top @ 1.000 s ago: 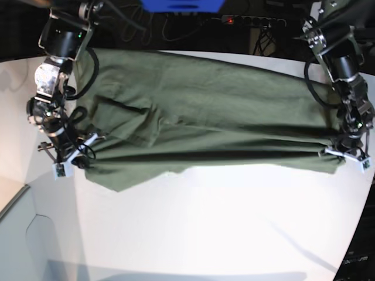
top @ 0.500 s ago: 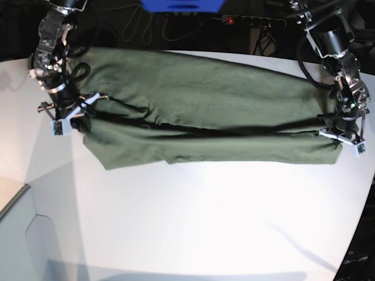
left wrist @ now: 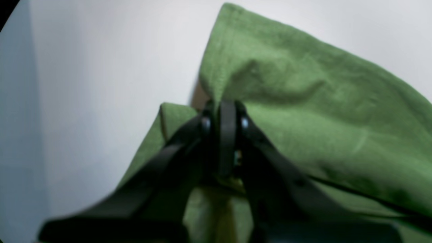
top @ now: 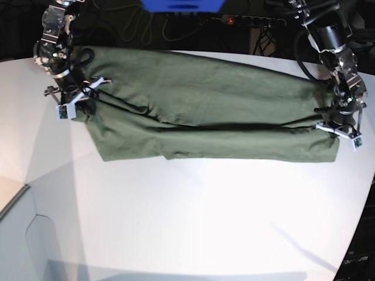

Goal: Layout the t-shirt on the table in an organized manner, then fold the t-shirt properly
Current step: 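Fold the grasped shirt edge over toward the held edge with both grippers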

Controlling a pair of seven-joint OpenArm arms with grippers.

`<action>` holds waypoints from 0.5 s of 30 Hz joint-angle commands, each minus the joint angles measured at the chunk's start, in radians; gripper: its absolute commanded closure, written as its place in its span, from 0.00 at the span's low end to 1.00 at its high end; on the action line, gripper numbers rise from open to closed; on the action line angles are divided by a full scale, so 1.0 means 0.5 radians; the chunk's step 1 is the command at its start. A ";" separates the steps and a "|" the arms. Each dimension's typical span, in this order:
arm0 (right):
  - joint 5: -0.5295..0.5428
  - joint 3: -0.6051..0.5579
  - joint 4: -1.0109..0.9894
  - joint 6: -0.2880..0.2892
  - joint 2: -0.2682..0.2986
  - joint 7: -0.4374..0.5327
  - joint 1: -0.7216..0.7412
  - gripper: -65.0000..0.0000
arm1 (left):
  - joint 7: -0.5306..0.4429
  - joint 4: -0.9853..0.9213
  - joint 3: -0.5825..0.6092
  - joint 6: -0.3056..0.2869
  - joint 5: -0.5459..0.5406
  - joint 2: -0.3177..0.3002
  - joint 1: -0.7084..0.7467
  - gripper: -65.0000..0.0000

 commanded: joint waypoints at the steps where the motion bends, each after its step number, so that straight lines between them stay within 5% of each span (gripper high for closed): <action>1: 0.033 0.005 0.036 0.006 0.021 0.054 0.008 0.99 | -0.038 0.037 0.001 -0.005 -0.012 -0.034 -0.024 0.92; 8: 0.039 0.020 0.199 0.009 0.040 -0.060 -0.004 0.60 | -0.038 0.169 -0.002 -0.005 -0.012 -0.028 0.025 0.45; 15: 0.045 0.109 0.368 0.009 -0.003 -0.060 0.017 0.54 | -0.041 0.371 -0.002 -0.005 -0.012 -0.040 0.031 0.43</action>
